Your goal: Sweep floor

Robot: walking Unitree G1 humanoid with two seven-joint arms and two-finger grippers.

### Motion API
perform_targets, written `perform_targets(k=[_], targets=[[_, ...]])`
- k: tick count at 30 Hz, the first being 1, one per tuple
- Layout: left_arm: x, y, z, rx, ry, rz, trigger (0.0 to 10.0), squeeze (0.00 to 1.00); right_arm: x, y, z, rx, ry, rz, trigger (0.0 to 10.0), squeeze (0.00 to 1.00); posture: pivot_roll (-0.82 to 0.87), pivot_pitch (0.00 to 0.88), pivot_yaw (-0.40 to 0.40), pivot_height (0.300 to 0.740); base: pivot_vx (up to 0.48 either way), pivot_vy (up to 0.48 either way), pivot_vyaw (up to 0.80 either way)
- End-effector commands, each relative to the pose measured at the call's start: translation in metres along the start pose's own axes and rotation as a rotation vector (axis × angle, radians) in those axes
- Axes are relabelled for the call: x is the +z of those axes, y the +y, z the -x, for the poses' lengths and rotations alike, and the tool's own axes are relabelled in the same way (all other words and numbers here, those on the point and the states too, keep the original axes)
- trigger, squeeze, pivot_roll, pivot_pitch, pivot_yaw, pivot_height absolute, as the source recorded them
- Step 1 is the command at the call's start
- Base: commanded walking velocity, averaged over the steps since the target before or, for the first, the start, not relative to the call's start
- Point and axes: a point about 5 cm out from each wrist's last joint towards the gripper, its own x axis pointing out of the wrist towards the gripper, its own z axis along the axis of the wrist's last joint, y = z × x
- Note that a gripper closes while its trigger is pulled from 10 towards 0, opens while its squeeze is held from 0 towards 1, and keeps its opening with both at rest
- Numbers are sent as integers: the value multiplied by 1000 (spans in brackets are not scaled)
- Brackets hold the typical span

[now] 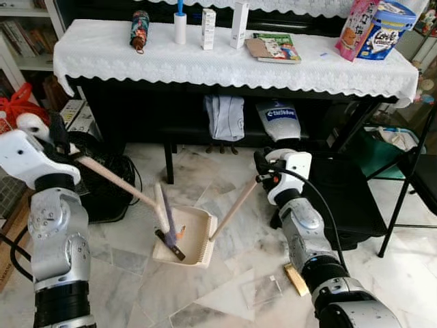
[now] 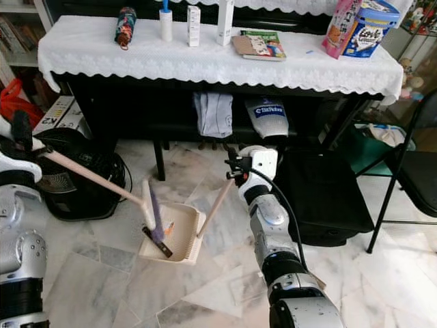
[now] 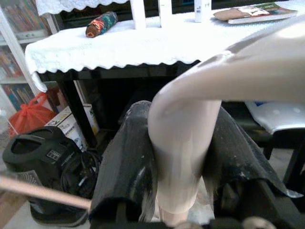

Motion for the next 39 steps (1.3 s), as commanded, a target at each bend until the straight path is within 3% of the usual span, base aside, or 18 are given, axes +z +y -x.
perform_targets(k=[1,5,9,15,17,29,37,39], targets=[[21,-7,-6,4,-114,69,10000,0,8,-5,-1,-19,-53,-10,10000,0,53,0,-60,740,0,0,0],[36,-7,-11,7,-181,73,10000,0,9,-4,-2,-14,-55,-12,10000,0,54,0,-63,740,0,0,0],[48,-6,-15,-10,-243,-4,10000,0,9,-3,-2,-6,-58,-15,10000,0,54,0,-65,740,0,0,0],[51,-6,-16,-44,-259,-100,10000,0,8,-2,-1,-2,-59,-17,10000,0,55,0,-66,740,0,0,0],[46,-7,-13,-85,-245,-186,10000,0,8,-2,-1,0,-61,-19,10000,0,54,0,-65,740,0,0,0],[12,-14,6,-192,-152,-381,10000,0,10,0,-1,31,-76,-27,10000,0,44,3,-63,740,0,0,0],[-5,-22,14,-251,-74,-359,10000,0,11,-1,0,34,-82,-26,10000,0,33,12,-60,740,0,0,0],[-11,-27,18,-295,-54,-386,10000,0,13,-2,1,36,-90,-25,10000,0,27,17,-59,740,0,0,0]])
